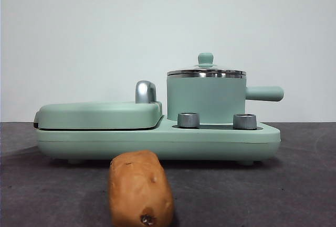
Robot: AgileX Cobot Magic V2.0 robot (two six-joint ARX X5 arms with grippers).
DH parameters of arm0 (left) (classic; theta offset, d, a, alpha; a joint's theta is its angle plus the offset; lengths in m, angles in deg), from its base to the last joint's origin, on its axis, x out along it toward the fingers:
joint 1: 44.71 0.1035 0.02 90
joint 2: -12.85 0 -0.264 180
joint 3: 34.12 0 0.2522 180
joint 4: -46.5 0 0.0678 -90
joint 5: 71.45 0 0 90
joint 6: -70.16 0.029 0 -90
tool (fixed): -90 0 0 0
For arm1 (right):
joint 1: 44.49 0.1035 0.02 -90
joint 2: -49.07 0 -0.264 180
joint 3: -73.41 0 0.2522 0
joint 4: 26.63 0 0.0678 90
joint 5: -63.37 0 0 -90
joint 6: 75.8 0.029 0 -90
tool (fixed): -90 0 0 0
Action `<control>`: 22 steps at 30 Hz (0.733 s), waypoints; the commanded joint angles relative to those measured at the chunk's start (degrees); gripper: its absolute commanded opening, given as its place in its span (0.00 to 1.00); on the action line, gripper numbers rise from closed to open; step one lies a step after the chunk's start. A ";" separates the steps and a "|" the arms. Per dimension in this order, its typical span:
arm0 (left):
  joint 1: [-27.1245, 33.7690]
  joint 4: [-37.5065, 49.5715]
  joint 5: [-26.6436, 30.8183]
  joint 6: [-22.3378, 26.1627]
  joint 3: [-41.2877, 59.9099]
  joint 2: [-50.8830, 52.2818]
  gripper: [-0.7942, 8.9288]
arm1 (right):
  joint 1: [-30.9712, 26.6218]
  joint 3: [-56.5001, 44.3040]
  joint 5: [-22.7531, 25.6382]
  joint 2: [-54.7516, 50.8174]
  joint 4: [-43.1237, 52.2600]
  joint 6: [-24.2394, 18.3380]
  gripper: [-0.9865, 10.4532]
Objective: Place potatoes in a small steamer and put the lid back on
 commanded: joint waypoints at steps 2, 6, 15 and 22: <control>-1.44 0.44 -0.50 0.96 -1.44 -1.77 0.60 | 0.07 0.87 -0.11 0.48 -0.17 -0.83 0.34; -2.86 1.60 -0.50 0.90 -1.46 -2.84 0.60 | 0.07 0.87 -0.09 0.48 -0.50 -0.81 0.42; -6.40 6.01 -0.46 -1.42 -1.51 -5.60 0.60 | 0.07 0.87 -0.04 0.50 -0.50 -0.63 0.47; -10.43 7.74 2.56 -1.22 -6.58 -14.21 0.60 | 0.07 0.87 -0.02 0.94 -1.29 -0.59 0.48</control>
